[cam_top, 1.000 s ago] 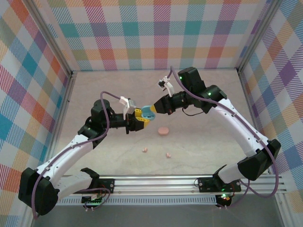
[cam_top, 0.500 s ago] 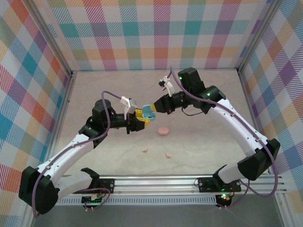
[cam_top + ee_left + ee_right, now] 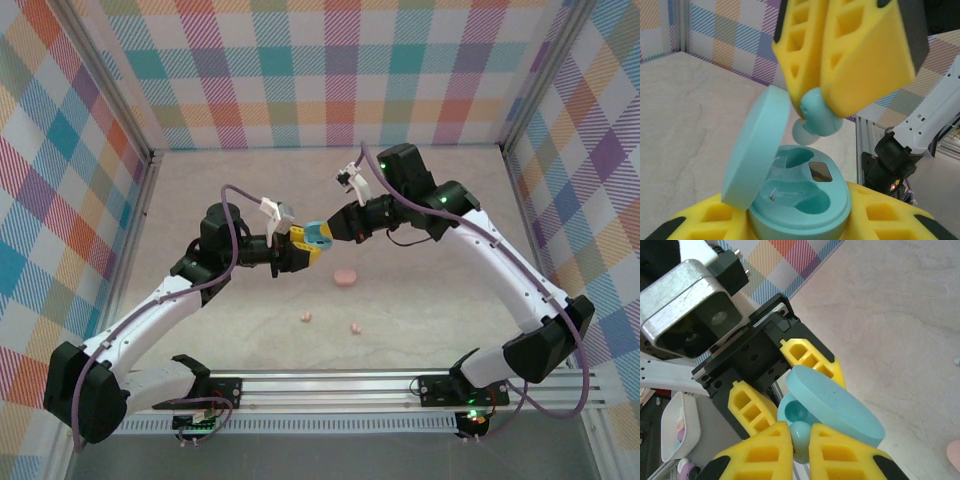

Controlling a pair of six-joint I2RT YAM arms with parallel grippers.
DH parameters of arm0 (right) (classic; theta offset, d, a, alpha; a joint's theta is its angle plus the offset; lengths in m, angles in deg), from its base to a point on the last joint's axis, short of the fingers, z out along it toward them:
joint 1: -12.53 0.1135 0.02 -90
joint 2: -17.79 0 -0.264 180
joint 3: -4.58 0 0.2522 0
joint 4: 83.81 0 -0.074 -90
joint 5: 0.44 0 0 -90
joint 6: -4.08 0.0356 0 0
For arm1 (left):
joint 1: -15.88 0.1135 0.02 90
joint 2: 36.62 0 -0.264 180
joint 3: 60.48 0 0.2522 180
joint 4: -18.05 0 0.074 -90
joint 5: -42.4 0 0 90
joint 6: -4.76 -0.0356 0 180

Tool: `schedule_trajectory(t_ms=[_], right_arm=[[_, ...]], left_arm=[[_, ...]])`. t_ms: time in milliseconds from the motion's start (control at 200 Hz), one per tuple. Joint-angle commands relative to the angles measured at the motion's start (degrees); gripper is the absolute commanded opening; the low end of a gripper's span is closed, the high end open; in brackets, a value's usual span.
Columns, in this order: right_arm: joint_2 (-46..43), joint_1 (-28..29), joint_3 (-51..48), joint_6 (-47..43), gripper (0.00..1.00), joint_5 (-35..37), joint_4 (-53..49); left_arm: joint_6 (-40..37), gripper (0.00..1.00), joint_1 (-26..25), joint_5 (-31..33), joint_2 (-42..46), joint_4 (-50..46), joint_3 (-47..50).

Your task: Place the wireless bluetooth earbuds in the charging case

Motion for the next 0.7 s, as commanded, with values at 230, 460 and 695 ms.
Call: schedule_trajectory(t_ms=[230, 460, 695], right_arm=[[-3.57, 0.20, -1.14, -1.00, 0.12, -0.25, -0.49], [-1.70, 0.22, -2.16, -3.73, 0.12, 0.10, 0.44], [-0.13, 0.25, -0.98, -7.34, 0.11, -0.31, -2.36]], left_arm=[[1.64, 0.22, -0.94, -0.18, -0.33, 2.22, -2.36], [3.40, 0.22, -0.94, -1.08, -0.20, 4.03, -2.40], [2.25, 0.22, -0.94, -1.66, 1.97, 5.63, -1.32]])
